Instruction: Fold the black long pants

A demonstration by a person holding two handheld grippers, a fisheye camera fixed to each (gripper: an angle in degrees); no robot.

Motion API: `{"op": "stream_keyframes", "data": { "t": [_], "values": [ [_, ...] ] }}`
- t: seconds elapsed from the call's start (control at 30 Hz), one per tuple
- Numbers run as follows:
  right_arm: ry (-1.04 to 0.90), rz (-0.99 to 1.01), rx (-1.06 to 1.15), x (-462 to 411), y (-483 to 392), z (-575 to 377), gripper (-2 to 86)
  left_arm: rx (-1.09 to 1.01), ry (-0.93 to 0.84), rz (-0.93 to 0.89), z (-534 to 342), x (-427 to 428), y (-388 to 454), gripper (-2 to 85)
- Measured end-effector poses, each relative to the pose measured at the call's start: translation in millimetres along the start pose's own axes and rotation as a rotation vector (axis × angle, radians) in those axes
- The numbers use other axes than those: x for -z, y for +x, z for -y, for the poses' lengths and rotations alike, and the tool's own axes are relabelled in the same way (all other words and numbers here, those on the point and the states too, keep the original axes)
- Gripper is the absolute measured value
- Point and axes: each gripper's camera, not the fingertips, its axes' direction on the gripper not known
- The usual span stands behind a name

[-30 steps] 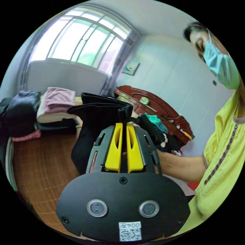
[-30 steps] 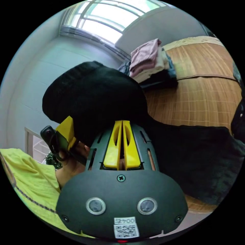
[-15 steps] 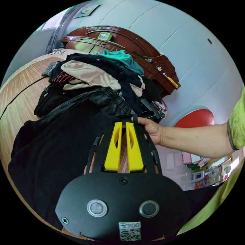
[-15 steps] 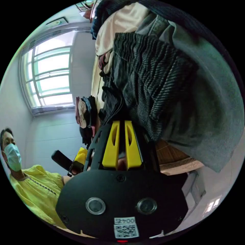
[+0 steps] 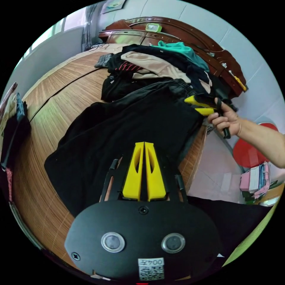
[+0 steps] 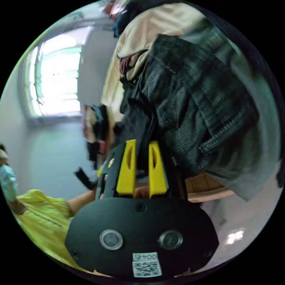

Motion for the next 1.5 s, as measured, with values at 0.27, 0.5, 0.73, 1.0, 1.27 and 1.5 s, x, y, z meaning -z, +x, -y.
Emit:
{"op": "stream_keyframes", "data": {
  "t": [0.27, 0.5, 0.73, 1.0, 1.27, 1.5],
  "values": [
    [0.329, -0.678, 0.214, -8.9, -122.0, -14.4, 1.8, 0.022, 0.054, 0.101, 41.3, 2.3, 27.6, 0.5],
    [0.155, -0.778, 0.473, -107.1, -186.8, 48.5, 3.1, 0.216, 0.022, 0.223, 47.9, -1.5, -1.4, 0.4],
    [0.119, -0.701, 0.444, -116.1, -237.0, 81.3, 0.6, 0.416, 0.237, 0.178, 54.3, 94.8, -20.7, 1.2],
    [-0.129, -0.756, 0.424, -206.2, -276.6, 78.6, 10.9, 0.285, -0.13, 0.228, -42.0, 84.9, 50.5, 10.8],
    [-0.403, -0.754, 0.352, -238.8, -315.8, 156.0, 11.1, 0.292, -0.103, 0.356, -19.3, 39.7, 96.3, 12.0],
    [-0.537, -0.801, 0.313, -271.6, -350.8, 205.2, 11.1, 0.317, 0.003, 0.326, -10.3, 48.2, 88.8, 10.1]
  ]
}}
